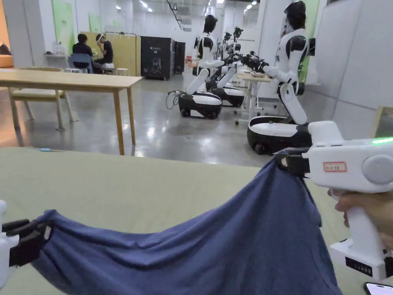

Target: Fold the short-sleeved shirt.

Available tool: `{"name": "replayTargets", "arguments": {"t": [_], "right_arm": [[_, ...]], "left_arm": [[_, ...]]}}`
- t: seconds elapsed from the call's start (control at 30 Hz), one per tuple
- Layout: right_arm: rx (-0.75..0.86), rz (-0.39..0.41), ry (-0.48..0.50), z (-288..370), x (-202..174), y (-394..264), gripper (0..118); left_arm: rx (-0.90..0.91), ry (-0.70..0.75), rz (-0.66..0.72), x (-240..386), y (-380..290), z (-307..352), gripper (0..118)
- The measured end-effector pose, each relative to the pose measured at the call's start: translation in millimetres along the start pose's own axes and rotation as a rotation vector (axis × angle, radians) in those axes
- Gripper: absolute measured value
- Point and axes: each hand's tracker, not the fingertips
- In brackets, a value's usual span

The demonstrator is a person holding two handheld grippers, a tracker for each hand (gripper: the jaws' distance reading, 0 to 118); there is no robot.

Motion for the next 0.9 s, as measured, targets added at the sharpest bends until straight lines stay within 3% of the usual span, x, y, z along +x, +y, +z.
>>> {"name": "replayTargets", "arguments": {"t": [0.13,0.3,0.37,0.5,0.67,0.9], "right_arm": [[0.1,0.092,-0.208,41.7,13.4,69.7,0],[0.176,-0.002,-0.376,62.3,54.3,134.3,0],[0.191,-0.007,-0.391,61.5,68.2,157.1,0],[0.168,0.073,-0.437,57.0,76.0,201.6,0],[0.265,-0.059,-0.386,55.2,79.9,236.6,0],[0.272,-0.038,-0.404,27.1,81.0,242.8,0]], "left_arm": [[0.121,0.02,-0.116,22.8,98.3,-19.1,2],[0.168,0.073,-0.073,33.0,213.4,-61.0,2],[0.199,0.125,-0.126,38.0,254.3,-73.9,2],[0.224,0.222,-0.183,44.6,321.7,-88.4,1],[0.26,0.269,-0.098,39.6,363.7,-95.6,2],[0.28,0.29,-0.088,15.1,380.7,-129.6,1]]}}
